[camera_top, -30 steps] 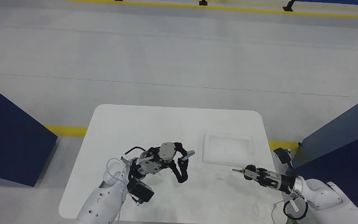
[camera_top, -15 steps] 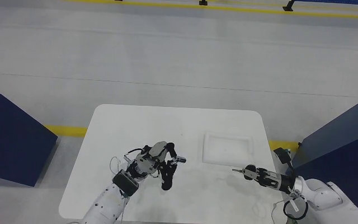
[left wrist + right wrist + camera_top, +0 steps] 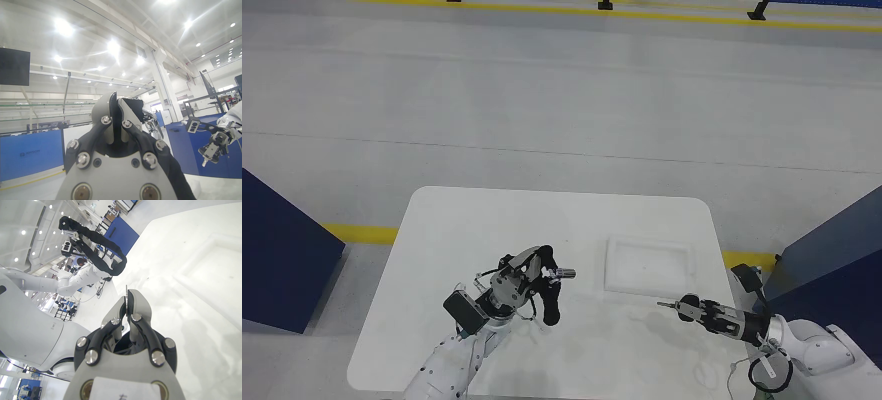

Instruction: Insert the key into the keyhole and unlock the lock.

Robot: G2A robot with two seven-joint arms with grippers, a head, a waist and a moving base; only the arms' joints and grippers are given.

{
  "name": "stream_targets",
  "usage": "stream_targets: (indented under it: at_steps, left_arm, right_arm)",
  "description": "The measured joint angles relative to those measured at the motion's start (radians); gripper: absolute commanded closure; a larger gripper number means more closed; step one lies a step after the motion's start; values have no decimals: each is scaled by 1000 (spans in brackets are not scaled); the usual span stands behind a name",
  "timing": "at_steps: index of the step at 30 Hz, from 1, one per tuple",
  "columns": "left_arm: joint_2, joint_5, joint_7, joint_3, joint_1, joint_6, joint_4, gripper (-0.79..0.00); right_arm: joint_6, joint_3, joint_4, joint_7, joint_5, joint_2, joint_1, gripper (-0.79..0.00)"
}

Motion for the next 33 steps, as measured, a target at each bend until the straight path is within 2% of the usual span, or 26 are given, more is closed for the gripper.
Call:
stream_targets:
  at_steps: [9, 25, 33]
  left_arm:
    - [-18, -98, 16, 24, -2, -102, 11, 0]
    - [-36, -294, -79, 14, 38, -258, -41, 0]
    - [-42, -383, -154, -4, 59, -295, -72, 0]
  right_arm:
    - [0, 0, 0, 0, 0, 0, 0, 0]
    - [0, 0, 0, 0, 0, 0, 0, 0]
    - [0, 0, 0, 0, 0, 0, 0, 0]
